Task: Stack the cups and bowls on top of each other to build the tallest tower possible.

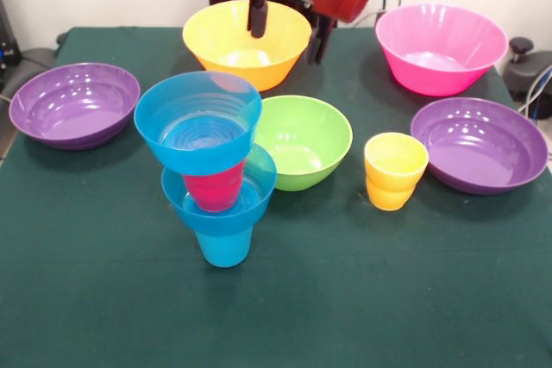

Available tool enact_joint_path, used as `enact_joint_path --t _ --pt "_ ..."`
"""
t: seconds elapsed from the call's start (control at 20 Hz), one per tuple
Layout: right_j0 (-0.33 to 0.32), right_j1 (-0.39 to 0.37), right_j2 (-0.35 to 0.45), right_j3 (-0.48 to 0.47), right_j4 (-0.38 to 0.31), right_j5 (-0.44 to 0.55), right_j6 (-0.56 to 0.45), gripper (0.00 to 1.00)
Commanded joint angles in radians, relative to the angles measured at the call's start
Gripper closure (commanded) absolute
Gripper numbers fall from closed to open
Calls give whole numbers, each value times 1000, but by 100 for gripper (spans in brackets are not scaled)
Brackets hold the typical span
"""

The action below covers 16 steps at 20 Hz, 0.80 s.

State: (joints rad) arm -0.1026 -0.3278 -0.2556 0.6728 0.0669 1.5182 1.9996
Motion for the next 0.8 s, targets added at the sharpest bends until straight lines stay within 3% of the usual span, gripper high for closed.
enact_joint_path --t 0.05,0.45,0.8 --pt "54 0 53 74 38 55 233 0" --pt "130 -77 18 250 108 -12 373 0" --pt "185 -163 11 475 154 -175 386 0"
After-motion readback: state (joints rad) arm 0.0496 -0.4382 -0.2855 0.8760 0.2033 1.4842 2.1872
